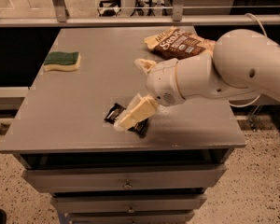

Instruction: Move rxbar chocolate near sponge

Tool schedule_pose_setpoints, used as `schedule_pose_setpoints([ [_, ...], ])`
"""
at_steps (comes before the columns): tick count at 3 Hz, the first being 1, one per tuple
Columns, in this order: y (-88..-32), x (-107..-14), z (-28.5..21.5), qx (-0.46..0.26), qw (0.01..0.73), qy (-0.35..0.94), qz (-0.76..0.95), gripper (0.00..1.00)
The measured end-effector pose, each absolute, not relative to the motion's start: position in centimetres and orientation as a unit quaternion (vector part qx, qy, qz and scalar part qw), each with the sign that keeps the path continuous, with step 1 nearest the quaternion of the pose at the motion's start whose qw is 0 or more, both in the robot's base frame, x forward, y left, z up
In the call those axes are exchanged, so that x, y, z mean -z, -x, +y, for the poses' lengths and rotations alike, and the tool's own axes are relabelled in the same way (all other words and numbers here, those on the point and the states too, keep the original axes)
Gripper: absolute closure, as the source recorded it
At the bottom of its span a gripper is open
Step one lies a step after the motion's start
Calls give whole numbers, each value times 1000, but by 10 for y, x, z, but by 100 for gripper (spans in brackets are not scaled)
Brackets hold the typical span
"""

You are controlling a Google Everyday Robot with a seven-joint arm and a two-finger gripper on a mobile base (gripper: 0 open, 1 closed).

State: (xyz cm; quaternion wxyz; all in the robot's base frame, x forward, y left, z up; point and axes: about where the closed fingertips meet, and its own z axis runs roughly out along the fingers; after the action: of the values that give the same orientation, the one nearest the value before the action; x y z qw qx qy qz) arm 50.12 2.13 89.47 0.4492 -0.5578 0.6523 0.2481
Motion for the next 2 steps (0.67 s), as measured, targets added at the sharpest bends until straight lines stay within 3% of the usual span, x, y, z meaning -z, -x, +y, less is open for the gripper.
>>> schedule_pose_setpoints([
  [2,-501,-850,20,-254,432,553,665,0],
])
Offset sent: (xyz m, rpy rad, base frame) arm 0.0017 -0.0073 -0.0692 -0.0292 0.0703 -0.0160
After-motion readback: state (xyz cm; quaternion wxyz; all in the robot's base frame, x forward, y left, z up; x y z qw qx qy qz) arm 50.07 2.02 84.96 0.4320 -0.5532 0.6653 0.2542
